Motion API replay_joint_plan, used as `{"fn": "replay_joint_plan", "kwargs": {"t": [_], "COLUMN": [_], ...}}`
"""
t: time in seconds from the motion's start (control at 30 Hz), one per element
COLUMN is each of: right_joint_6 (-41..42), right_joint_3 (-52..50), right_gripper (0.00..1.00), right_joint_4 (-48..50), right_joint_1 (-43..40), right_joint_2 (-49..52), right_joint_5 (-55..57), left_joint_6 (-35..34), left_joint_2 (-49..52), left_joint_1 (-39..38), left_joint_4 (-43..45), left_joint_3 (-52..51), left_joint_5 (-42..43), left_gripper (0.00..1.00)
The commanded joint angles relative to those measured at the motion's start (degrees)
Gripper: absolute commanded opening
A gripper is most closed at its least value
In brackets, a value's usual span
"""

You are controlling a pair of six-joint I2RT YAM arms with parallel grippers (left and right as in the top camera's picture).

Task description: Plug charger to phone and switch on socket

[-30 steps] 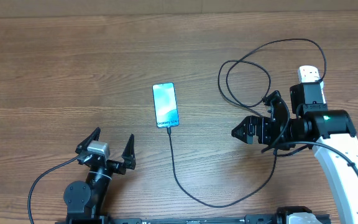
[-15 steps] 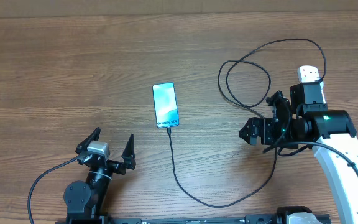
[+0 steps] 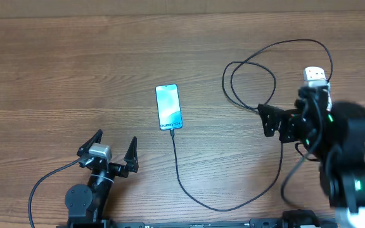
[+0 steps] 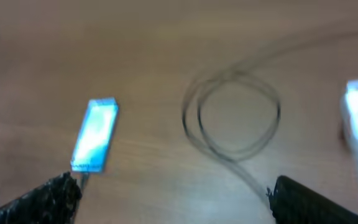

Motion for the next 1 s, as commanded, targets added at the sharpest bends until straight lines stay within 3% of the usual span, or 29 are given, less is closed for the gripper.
{"fn": "replay_joint_plan", "kwargs": {"t": [0.0, 0.13, 0.3, 0.37, 0.5, 0.73, 0.97], "right_joint_6": [-0.3, -0.1, 1.7, 6.6, 14.6, 14.5, 14.6], "right_joint_3": [-6.1, -14.2, -25.2, -31.0, -39.9, -46.0, -49.7], "right_gripper": [1.0, 1.0, 1.0, 1.0, 1.0, 1.0, 1.0], "right_joint_4": [10.5, 28.0, 41.1, 45.4, 50.1, 50.3, 50.2], "right_joint_1": [0.2, 0.2, 0.0, -0.9, -1.4, -1.4, -1.2], "right_joint_2": [-8.9, -18.4, -28.4, -32.3, -38.7, -46.4, -46.3], "right_joint_5": [-4.7, -8.1, -7.3, -5.9, -1.3, 0.5, 0.4], "left_joint_6": [-0.9, -0.9, -0.9, -0.9, -0.9, -0.9, -0.9], "left_joint_2": [-0.6, -0.6, -0.6, -0.6, -0.6, -0.6, -0.6], "left_joint_1": [0.2, 0.2, 0.2, 0.2, 0.2, 0.2, 0.2], "left_joint_4": [0.1, 0.1, 0.1, 0.1, 0.1, 0.1, 0.1], "left_joint_3": [-0.2, -0.2, -0.2, -0.2, -0.2, -0.2, -0.2], "left_joint_5": [0.5, 0.5, 0.5, 0.5, 0.5, 0.5, 0.5], "left_gripper": [0.99, 1.0, 0.99, 0.99, 0.99, 0.99, 1.0]}}
